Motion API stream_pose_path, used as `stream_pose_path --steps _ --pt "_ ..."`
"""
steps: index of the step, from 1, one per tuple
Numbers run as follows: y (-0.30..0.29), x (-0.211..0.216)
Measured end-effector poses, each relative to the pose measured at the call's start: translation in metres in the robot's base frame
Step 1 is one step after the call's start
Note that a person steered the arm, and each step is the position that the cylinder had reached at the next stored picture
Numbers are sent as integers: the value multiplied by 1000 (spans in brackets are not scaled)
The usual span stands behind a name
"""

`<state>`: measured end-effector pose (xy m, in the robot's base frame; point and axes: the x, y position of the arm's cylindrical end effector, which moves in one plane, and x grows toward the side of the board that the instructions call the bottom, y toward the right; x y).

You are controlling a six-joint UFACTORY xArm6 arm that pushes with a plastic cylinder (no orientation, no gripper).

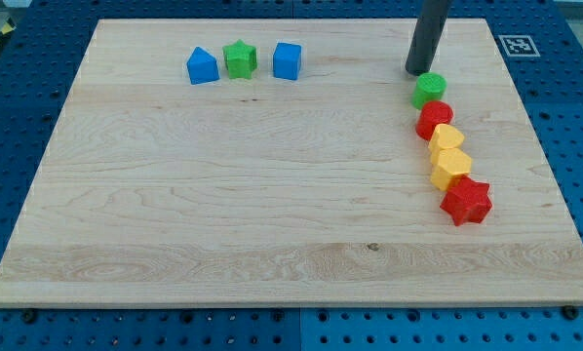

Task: Push the green circle to the top of the red circle

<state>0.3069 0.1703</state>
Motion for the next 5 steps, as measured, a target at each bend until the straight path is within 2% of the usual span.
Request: stream_pose_path --steps 3,4,5 --pt "0 26" --pt "-13 3" --pt "-65 -32"
